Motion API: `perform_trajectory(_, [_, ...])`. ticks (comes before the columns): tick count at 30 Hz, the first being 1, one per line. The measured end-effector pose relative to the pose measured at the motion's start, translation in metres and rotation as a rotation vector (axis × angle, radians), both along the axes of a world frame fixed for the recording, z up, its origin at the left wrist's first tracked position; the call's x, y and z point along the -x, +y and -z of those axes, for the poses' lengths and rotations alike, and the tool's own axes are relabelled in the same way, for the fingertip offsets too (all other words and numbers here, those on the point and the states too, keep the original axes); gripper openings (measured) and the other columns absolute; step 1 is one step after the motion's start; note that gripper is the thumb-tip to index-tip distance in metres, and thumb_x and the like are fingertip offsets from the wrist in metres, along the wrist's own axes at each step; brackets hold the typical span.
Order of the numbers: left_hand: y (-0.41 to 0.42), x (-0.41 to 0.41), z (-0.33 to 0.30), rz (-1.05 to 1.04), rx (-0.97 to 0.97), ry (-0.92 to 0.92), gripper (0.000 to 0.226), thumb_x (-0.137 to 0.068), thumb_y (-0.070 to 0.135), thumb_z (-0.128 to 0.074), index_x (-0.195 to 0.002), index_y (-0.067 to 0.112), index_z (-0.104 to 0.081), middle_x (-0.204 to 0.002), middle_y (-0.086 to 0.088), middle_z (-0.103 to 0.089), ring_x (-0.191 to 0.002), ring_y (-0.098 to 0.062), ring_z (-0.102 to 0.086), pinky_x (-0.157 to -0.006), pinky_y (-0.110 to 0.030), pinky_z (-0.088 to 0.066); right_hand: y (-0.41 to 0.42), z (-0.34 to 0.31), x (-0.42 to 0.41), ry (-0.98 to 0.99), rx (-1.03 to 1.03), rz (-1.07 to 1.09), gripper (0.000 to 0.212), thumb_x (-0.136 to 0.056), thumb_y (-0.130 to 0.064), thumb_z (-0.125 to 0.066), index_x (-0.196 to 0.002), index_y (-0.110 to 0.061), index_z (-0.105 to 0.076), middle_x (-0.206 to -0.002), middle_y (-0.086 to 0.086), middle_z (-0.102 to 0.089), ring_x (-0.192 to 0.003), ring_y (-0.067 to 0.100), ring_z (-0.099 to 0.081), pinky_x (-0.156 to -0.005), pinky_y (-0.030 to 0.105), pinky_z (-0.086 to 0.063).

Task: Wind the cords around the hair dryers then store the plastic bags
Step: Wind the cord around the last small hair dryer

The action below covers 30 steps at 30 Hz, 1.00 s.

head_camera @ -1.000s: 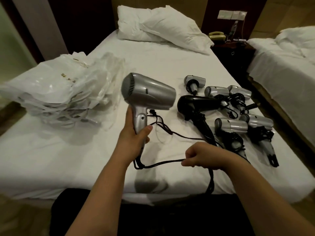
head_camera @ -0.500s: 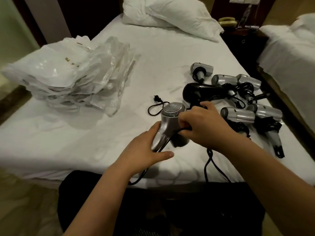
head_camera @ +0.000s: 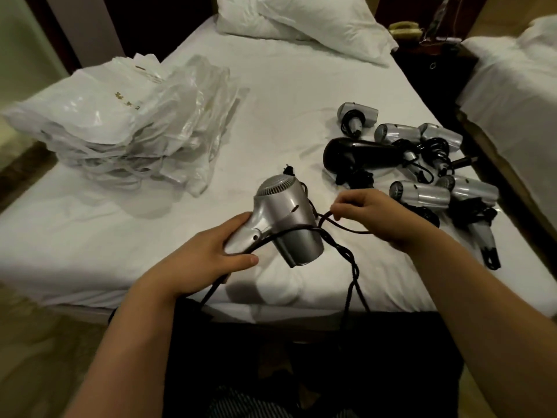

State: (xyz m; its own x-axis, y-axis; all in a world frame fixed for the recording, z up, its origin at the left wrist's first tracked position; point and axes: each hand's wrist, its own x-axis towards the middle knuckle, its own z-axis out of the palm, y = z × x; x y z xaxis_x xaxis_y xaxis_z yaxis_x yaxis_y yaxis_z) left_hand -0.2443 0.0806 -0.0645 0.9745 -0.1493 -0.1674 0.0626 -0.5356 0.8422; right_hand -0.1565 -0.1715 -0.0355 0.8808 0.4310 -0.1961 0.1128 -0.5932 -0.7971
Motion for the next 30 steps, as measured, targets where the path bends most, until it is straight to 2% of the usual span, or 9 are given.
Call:
perform_trajectory(6, [0.023, 0.005, -0.008, -0.125, -0.052, -0.073, 0.066, -0.082, 0.012, -0.070, -0.128, 0.047, -0.038, -0.054, 0.021, -0.060, -0.043, -0.006, -0.049, -0.047, -0.015, -0.042, -0.009, 0.040, -0.015, 0.172, 0.050, 0.284, 0.032, -0.092, -0.030, -0.056, -0.065, -0.013, -0.053, -0.072, 0.003, -0.044, -0.071, 0.015, -0.037, -0.064, 0.028, -0.030])
perform_trajectory(11, [0.058, 0.020, -0.022, -0.309, -0.028, -0.122, 0.070, -0.081, 0.010, -0.071, -0.137, 0.037, -0.039, -0.050, 0.004, -0.058, -0.043, -0.008, -0.049, -0.042, -0.019, -0.042, 0.000, 0.051, -0.028, 0.231, 0.113, 0.413, 0.036, -0.094, -0.024, -0.052, -0.062, -0.011, -0.047, -0.069, 0.005, -0.041, -0.068, 0.020, -0.037, -0.062, 0.029, -0.030])
perform_trajectory(14, [0.063, 0.026, -0.029, -0.337, -0.037, -0.161, 0.070, -0.080, 0.013, -0.071, -0.134, 0.042, -0.039, -0.052, 0.003, -0.059, -0.043, -0.008, -0.050, -0.043, -0.017, -0.043, 0.013, 0.059, -0.031, 0.010, 0.581, 0.393, 0.025, -0.093, -0.032, -0.051, -0.085, -0.010, -0.062, -0.101, 0.015, -0.059, -0.097, 0.032, -0.052, -0.085, 0.034, -0.041])
perform_trajectory(16, [0.052, 0.024, -0.030, -0.292, -0.033, -0.156, 0.069, -0.080, 0.013, -0.072, -0.133, 0.042, -0.039, -0.056, 0.014, -0.061, -0.043, -0.008, -0.050, -0.044, -0.015, -0.042, 0.032, 0.054, -0.026, -0.275, 0.684, 0.378, 0.025, -0.091, -0.025, -0.054, -0.112, -0.014, -0.061, -0.123, 0.014, -0.053, -0.116, 0.034, -0.046, -0.097, 0.039, -0.034])
perform_trajectory(19, [0.033, 0.016, -0.023, -0.238, -0.011, -0.145, 0.072, -0.079, 0.016, -0.073, -0.139, 0.037, -0.040, -0.059, 0.016, -0.061, -0.045, -0.010, -0.051, -0.047, -0.016, -0.042, 0.074, 0.036, -0.009, -0.380, 0.113, 0.320, 0.027, -0.090, -0.003, -0.048, -0.114, -0.006, -0.060, -0.118, 0.015, -0.056, -0.112, 0.029, -0.050, -0.094, 0.028, -0.033])
perform_trajectory(22, [0.025, 0.012, -0.019, -0.205, -0.014, -0.133, 0.073, -0.079, 0.019, -0.073, -0.140, 0.039, -0.039, -0.062, 0.017, -0.060, -0.046, -0.009, -0.052, -0.049, -0.016, -0.042, 0.091, 0.018, 0.017, 0.097, -0.526, 0.400, 0.023, -0.095, -0.007, -0.040, -0.096, -0.016, -0.061, -0.101, 0.007, -0.059, -0.094, 0.018, -0.053, -0.087, 0.032, -0.043])
perform_trajectory(25, [0.019, 0.010, -0.019, -0.212, -0.071, -0.165, 0.073, -0.079, 0.021, -0.073, -0.140, 0.039, -0.038, -0.071, 0.015, -0.062, -0.048, -0.006, -0.054, -0.049, -0.012, -0.042, 0.082, 0.014, 0.037, 0.394, -0.694, 0.387, 0.014, -0.097, -0.023, -0.047, -0.105, -0.015, -0.055, -0.101, 0.005, -0.059, -0.094, 0.025, -0.057, -0.080, 0.036, -0.047])
perform_trajectory(27, [0.014, 0.007, -0.015, -0.289, -0.092, -0.201, 0.075, -0.080, 0.023, -0.073, -0.142, 0.038, -0.034, -0.090, 0.006, -0.062, -0.055, -0.008, -0.056, -0.050, -0.009, -0.042, 0.081, 0.020, 0.048, 0.510, -0.713, 0.349, 0.027, -0.094, -0.019, -0.053, -0.119, -0.009, -0.048, -0.098, 0.003, -0.060, -0.086, 0.028, -0.062, -0.074, 0.032, -0.045])
perform_trajectory(30, [0.013, 0.004, -0.011, -0.335, -0.124, -0.255, 0.078, -0.078, 0.026, -0.074, -0.143, 0.039, -0.032, -0.102, 0.003, -0.060, -0.065, -0.009, -0.056, -0.059, -0.016, -0.044, 0.086, 0.022, 0.062, 0.539, -0.528, 0.165, 0.005, -0.092, -0.006, -0.054, -0.097, -0.006, -0.055, -0.077, 0.008, -0.063, -0.064, 0.020, -0.059, -0.068, 0.025, -0.049])
